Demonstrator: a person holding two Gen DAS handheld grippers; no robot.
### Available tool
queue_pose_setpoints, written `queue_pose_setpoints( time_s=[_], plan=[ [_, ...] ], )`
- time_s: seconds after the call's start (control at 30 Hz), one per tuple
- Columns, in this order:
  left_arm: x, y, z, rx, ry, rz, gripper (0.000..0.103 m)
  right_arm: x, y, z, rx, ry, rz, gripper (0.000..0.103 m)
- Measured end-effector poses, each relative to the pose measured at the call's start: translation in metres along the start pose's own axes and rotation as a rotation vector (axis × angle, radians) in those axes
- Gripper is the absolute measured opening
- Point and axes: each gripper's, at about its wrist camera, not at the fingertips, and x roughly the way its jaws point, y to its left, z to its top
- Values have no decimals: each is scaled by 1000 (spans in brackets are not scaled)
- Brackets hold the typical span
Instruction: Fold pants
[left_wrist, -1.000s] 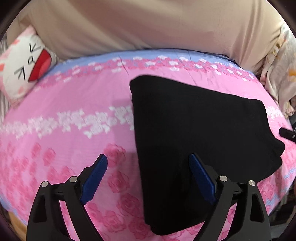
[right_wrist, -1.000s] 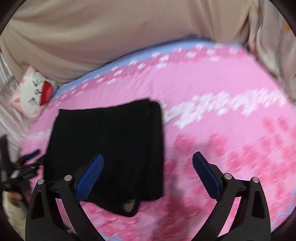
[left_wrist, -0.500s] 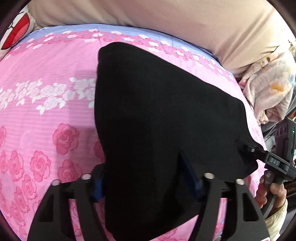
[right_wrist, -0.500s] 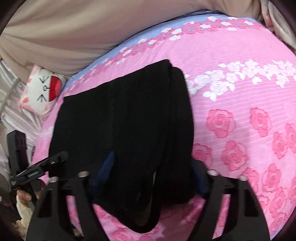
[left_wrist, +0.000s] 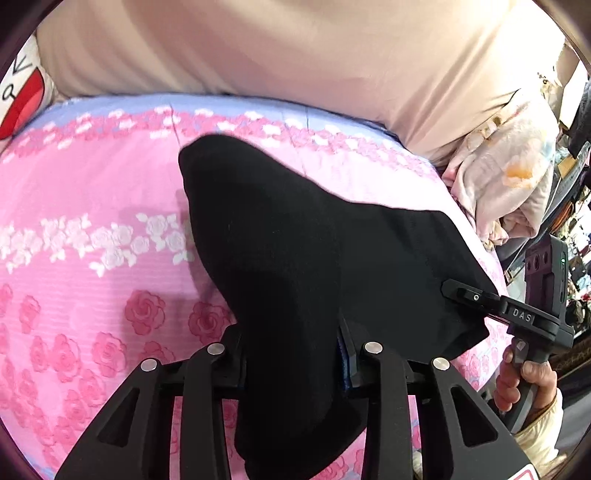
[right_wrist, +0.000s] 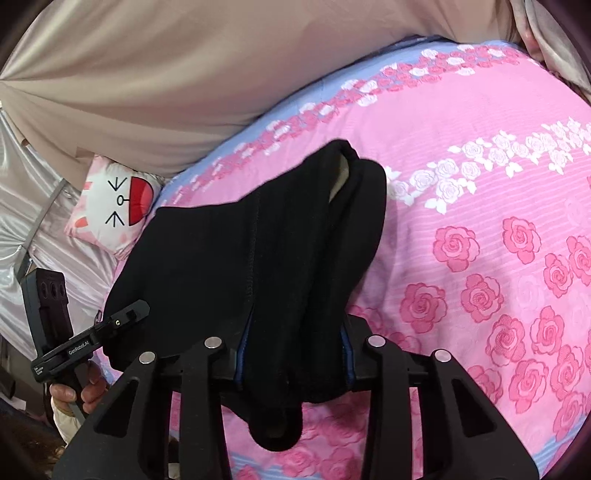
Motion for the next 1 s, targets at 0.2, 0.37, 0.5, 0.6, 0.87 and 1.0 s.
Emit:
queue_pose_setpoints(
  time_s=[0.2,0.37,0.5,0.6,0.87,1.0],
  plan=[
    [-31,-8,23,67,-81,4,30,-26,33,22,-76,-78,20,33],
    [-58,-15,53,124,-180,18,30,-43,60,50,-157,-156,23,33],
    [-75,-18,81,157,-262,27,30,-55,84,81,-212,-237,31,33],
    [-84,-18,106,180,-318,35,30,-60,99,103,-252,-286,30,33],
    [-77,-8,183,199,-417,47,30,-40,122,184,-316,-366,23,33],
    [-44,0,215,200,-413,83,30,-2,109,219,-299,-358,15,33]
  ],
)
